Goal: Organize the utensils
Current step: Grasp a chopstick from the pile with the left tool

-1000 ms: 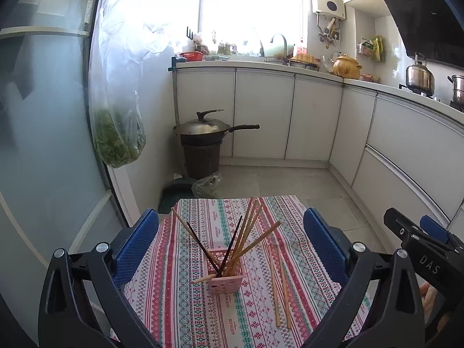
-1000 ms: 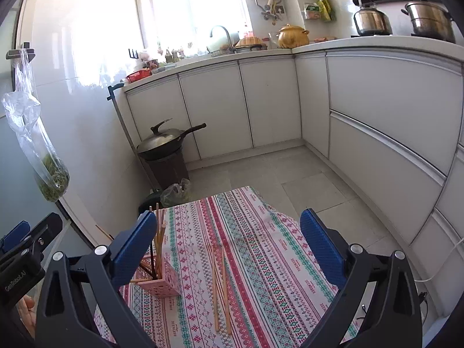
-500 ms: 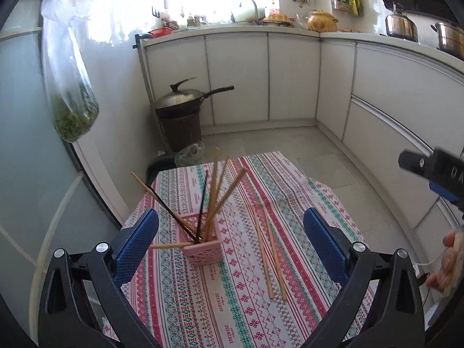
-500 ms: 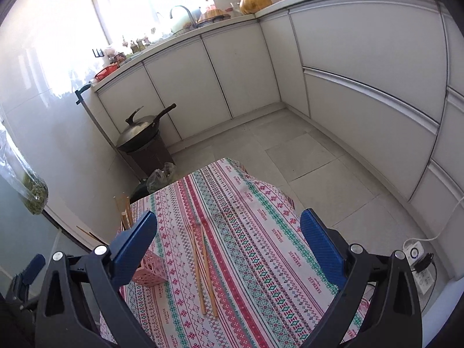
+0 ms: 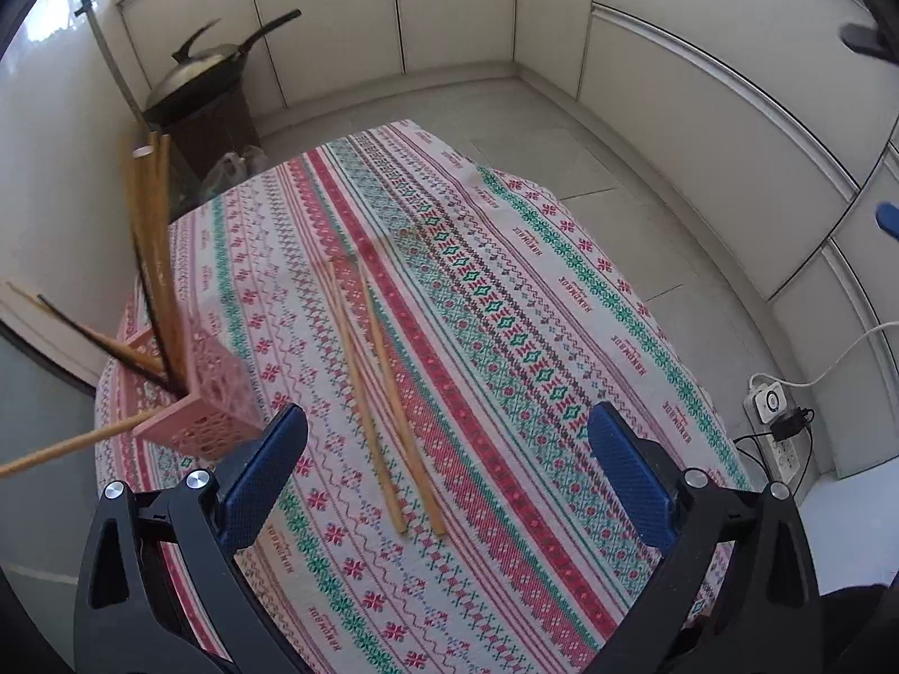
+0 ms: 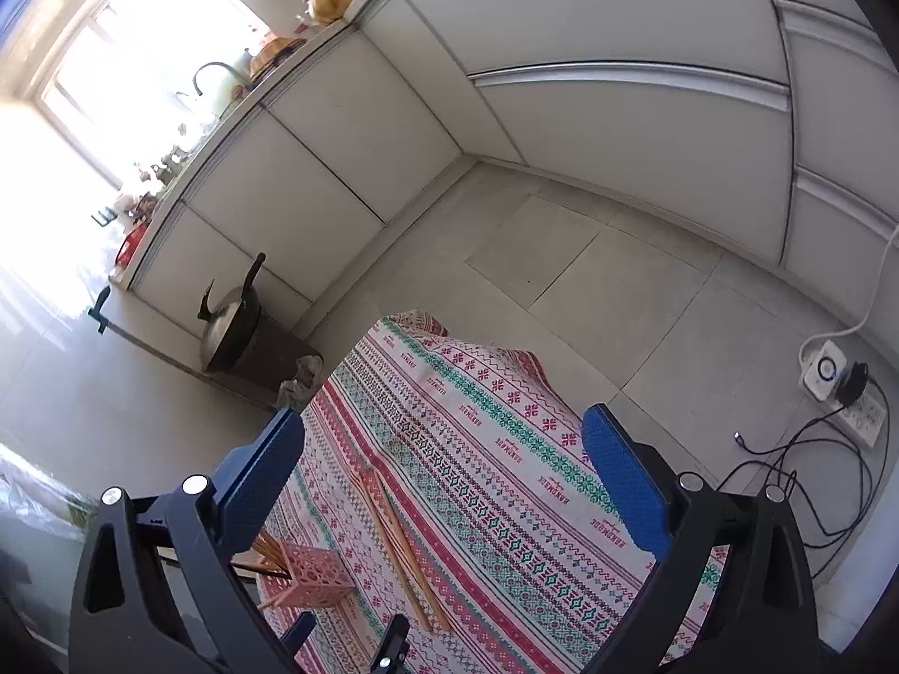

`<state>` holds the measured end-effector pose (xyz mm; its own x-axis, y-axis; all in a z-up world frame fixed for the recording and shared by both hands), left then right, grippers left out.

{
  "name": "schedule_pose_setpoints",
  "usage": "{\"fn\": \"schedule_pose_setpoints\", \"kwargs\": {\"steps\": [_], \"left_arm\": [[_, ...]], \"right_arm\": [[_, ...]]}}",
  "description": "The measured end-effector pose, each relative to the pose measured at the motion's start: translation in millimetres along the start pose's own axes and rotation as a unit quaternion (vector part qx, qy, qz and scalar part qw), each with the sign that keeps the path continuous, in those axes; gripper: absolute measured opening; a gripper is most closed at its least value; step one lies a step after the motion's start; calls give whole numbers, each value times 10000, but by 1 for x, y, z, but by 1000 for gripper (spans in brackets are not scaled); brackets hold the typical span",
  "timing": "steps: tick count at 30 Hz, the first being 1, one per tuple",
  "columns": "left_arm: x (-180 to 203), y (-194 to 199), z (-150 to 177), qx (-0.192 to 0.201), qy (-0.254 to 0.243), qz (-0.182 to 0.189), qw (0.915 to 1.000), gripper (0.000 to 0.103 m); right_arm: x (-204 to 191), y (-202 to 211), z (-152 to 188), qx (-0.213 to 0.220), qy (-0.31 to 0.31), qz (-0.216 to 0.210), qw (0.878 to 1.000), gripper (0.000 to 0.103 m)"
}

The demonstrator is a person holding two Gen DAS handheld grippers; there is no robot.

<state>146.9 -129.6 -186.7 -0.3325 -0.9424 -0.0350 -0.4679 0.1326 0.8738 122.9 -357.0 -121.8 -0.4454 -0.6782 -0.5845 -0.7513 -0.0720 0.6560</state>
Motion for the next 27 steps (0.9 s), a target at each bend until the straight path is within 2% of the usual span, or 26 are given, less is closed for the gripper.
{"fn": "schedule_pose_setpoints", "kwargs": {"steps": [6, 10, 13, 16, 18, 22, 24, 27], "left_arm": [[-15, -43, -63, -708, 455, 519, 9951, 96], [-41, -70, -94, -1015, 789, 346, 9911, 96], [-63, -95, -105, -1179, 972, -122, 9882, 94], [-79, -120, -105, -1346, 910, -639, 9846, 83], [-92, -137, -100, -1518, 928, -946, 9795, 70], [-111, -158, -92, -1660, 1102, -1113, 9736, 58], [-116, -163, -91, -1663, 1082, -1172, 9731, 49], [-121, -174, -87, -1764, 1170, -1033, 9719, 37]], "right_arm": [[16, -20, -5, -355, -383, -44, 9986, 96], [26, -36, -5, -637, -617, -66, 9960, 96], [30, -43, -3, -845, -795, -179, 9931, 96], [28, -49, -1, -1064, -847, -344, 9901, 96], [26, -51, 0, -1146, -831, -419, 9890, 96], [24, -54, 2, -1222, -749, -411, 9888, 96], [22, -57, 4, -1307, -752, -441, 9876, 96], [20, -61, 7, -1408, -724, -425, 9865, 96]]}}
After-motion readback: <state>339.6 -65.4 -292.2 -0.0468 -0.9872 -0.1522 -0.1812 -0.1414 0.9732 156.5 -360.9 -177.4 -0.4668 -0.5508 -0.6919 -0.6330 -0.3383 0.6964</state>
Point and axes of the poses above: each gripper's, at about its wrist camera, not at the fingertips, and y roughly against the way its jaws point, x to its right, z to its underside, the point moved 4 cm from there along -y, roughly the way its jaws point
